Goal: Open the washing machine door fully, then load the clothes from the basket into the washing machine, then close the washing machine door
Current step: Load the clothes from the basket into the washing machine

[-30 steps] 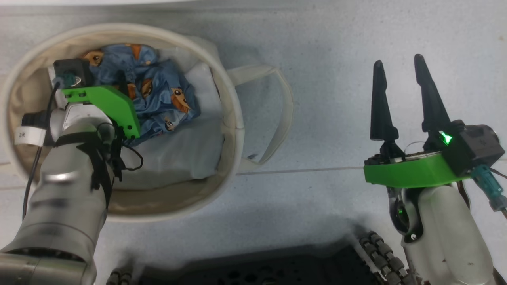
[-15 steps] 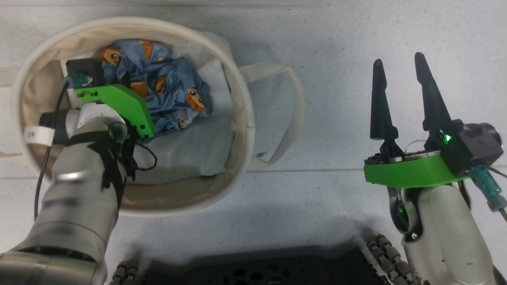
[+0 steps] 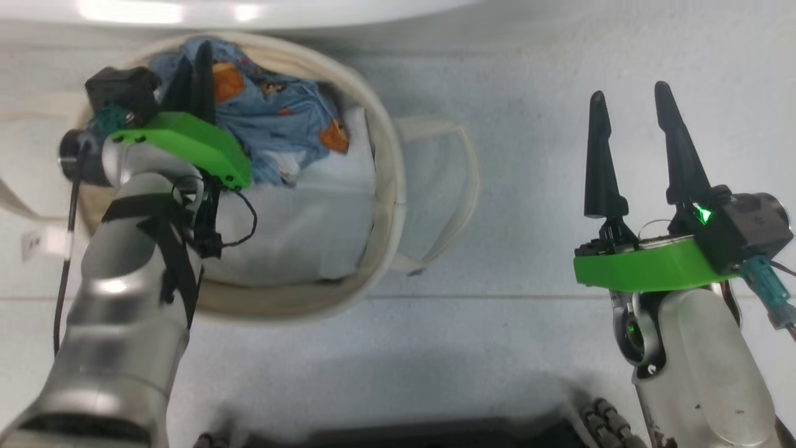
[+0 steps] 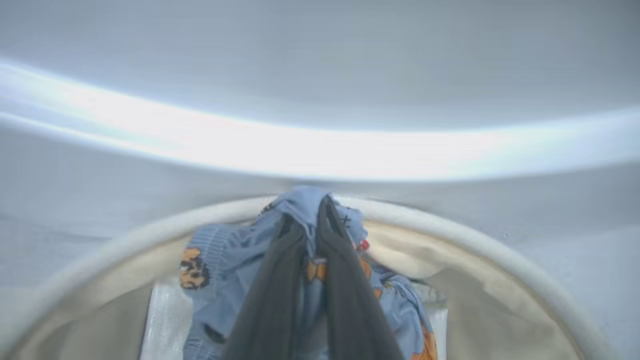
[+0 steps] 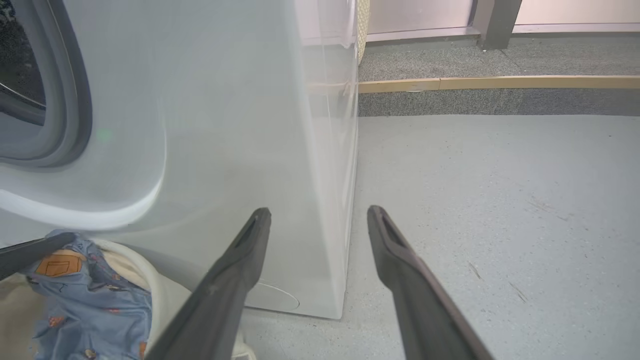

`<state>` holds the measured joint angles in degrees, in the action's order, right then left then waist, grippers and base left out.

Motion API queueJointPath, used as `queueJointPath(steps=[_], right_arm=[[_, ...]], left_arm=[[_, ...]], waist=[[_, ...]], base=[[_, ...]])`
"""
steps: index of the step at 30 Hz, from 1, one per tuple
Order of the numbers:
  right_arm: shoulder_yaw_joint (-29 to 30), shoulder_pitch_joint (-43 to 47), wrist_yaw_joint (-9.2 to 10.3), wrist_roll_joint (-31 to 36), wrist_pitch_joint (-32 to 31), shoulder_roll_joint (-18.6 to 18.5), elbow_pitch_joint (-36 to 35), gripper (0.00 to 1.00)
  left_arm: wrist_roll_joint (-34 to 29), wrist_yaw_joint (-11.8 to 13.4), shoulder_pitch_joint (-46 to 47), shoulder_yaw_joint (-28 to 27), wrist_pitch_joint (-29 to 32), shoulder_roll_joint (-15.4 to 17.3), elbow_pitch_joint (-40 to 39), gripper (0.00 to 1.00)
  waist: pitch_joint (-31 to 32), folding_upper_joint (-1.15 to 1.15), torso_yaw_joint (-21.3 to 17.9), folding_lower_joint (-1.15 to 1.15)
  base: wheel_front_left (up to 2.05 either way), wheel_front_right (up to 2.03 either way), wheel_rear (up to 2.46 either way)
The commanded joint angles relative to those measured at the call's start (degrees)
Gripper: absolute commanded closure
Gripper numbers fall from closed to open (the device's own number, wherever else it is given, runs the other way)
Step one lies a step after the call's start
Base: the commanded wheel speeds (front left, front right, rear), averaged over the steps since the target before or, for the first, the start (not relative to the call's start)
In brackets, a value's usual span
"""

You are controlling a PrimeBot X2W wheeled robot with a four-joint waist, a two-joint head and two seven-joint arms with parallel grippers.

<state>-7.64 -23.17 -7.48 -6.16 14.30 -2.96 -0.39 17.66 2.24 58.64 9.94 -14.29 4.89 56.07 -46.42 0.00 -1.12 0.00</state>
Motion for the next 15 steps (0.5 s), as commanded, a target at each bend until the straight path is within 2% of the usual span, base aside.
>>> queueJointPath(steps=[1, 7, 9, 15], right_arm=[[-1.33, 1.53, -0.01, -0.10, 0.70, 0.08, -1.16, 0.00], [-1.54, 2.64, -0.01, -1.36, 0.70, 0.08, 0.93, 0.00], [-2.01, 3.91, -0.01, -2.05, 0.70, 0.08, 2.23, 0.00], [-2.52, 6.12, -0.01, -3.91, 0.70, 0.08, 3.70, 0.00]], left_arm=[[-0.97, -0.05, -2.65, -1.74, -0.69, 2.62, -3.19, 1.00], [-4.65, -2.37, -12.63, -8.13, -0.70, 1.14, -19.77, 1.00], [-6.75, -4.29, -19.11, -11.49, -0.70, -0.49, -28.50, 1.00], [-8.04, -5.88, -27.23, -13.40, -0.70, -1.85, -39.78, 1.00]], waist=[[2.73, 0.00, 0.23, 0.00], [10.52, 0.00, 0.74, 0.00], [15.90, 0.00, 1.32, 0.00], [23.09, 0.00, 2.30, 0.00]], base=[[0.00, 0.00, 0.00], [0.00, 0.00, 0.00], [0.00, 0.00, 0.00], [0.00, 0.00, 0.00]])
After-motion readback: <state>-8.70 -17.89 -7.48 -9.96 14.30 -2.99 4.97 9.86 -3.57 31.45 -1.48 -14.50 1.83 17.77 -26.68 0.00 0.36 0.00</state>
